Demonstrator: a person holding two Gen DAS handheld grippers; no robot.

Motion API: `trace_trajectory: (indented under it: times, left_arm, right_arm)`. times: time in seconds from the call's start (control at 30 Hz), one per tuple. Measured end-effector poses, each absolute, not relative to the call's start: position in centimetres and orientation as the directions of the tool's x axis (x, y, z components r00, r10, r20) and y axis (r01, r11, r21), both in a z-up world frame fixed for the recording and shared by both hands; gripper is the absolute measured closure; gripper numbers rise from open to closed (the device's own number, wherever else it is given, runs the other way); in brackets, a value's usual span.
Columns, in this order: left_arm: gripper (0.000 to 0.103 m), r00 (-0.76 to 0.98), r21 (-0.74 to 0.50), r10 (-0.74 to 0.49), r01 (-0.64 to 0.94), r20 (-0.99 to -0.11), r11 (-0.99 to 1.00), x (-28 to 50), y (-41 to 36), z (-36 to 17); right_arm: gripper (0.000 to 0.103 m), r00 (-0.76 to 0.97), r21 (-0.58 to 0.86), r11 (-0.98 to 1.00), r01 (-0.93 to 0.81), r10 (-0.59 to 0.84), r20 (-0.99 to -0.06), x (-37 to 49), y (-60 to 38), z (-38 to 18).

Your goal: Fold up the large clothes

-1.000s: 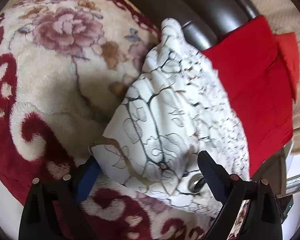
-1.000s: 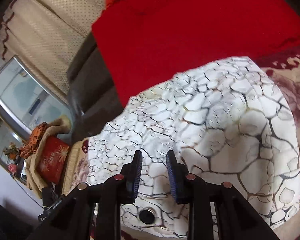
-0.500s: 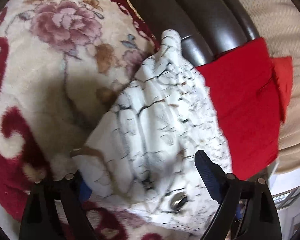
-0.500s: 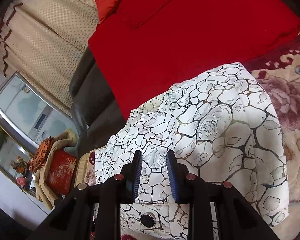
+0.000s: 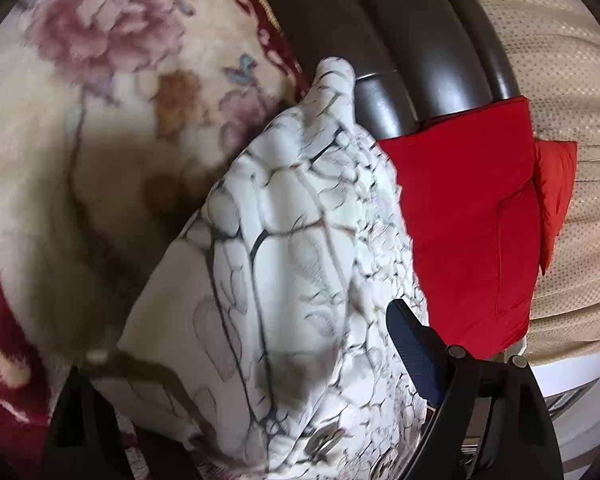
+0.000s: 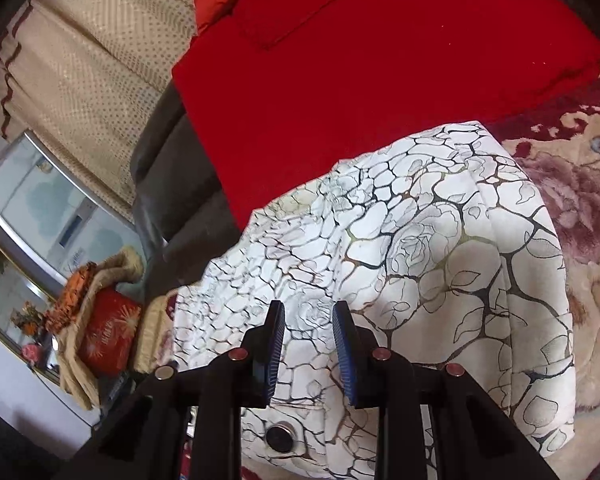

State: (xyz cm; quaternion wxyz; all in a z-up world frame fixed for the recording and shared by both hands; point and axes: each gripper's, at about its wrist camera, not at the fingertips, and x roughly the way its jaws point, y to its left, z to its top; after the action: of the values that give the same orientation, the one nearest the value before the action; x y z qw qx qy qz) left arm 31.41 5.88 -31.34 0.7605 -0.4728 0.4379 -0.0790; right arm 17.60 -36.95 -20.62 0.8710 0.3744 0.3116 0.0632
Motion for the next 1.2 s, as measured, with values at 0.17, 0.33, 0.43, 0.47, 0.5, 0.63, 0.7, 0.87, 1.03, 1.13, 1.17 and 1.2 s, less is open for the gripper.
trace_trajectory:
  times: [0.17, 0.33, 0.43, 0.47, 0.5, 0.63, 0.7, 0.87, 1.03, 1.13, 1.17, 1.2]
  left_arm:
    - [0.058, 0.584, -0.733, -0.487, -0.312, -0.649, 0.604, 32.5, 5.2, -30.9]
    - [0.044, 0.590, -0.754, -0.506, -0.306, -0.629, 0.581, 33.3, 4.7, -30.7]
    - [0.051, 0.594, -0.714, -0.469, -0.277, -0.653, 0.643, 33.2, 3.6, -29.4]
    - [0.064, 0.592, -0.674, -0.438, -0.259, -0.677, 0.692, 33.3, 2.9, -28.7]
    - [0.068, 0.596, -0.632, -0.406, -0.231, -0.693, 0.740, 33.2, 2.1, -27.8]
    - [0.084, 0.641, -0.567, -0.367, -0.130, -0.674, 0.813, 32.9, -0.2, -24.3]
    - [0.087, 0.663, -0.536, -0.374, -0.049, -0.648, 0.843, 32.3, -1.9, -21.8]
    - [0.090, 0.666, -0.367, -0.411, 0.215, -0.623, 0.905, 30.7, -10.9, -16.3]
    - [0.091, 0.565, -0.254, -0.498, 0.456, -0.658, 0.853, 28.5, -22.5, -15.6]
    - [0.091, 0.462, -0.206, -0.501, 0.550, -0.732, 0.809, 27.7, -28.4, -18.2]
    - [0.089, 0.416, -0.209, -0.489, 0.558, -0.767, 0.803, 27.1, -29.9, -19.5]
    - [0.089, 0.370, -0.232, -0.483, 0.550, -0.793, 0.802, 27.1, -30.6, -20.7]
  right_arm:
    - [0.075, 0.789, 0.668, 0.734, 0.124, 0.335, -0.515, 18.5, -36.7, -21.2]
    - [0.083, 0.677, 0.686, 0.688, 0.237, 0.389, -0.625, 20.2, -36.9, -24.8]
    - [0.103, 0.645, 0.729, 0.614, 0.304, 0.431, -0.631, 20.0, -38.0, -26.9]
    - [0.103, 0.646, 0.745, 0.595, 0.302, 0.446, -0.619, 19.7, -38.3, -26.9]
    - [0.103, 0.645, 0.747, 0.593, 0.302, 0.450, -0.617, 19.5, -38.4, -27.0]
    - [0.103, 0.643, 0.751, 0.595, 0.286, 0.462, -0.611, 18.3, -38.8, -27.1]
    - [0.102, 0.662, 0.763, 0.585, 0.274, 0.461, -0.591, 17.3, -39.5, -26.5]
    - [0.096, 0.725, 0.769, 0.601, 0.217, 0.429, -0.540, 15.1, -41.6, -24.6]
    - [0.096, 0.751, 0.879, 0.429, 0.208, 0.506, -0.424, 14.0, -44.8, -26.1]
    - [0.096, 0.791, 0.920, 0.338, 0.196, 0.501, -0.353, 12.9, -47.2, -26.5]
    - [0.096, 0.801, 0.939, 0.279, 0.200, 0.506, -0.321, 12.6, -48.2, -27.2]
    - [0.095, 0.810, 0.955, 0.213, 0.208, 0.509, -0.290, 12.3, -49.1, -28.0]
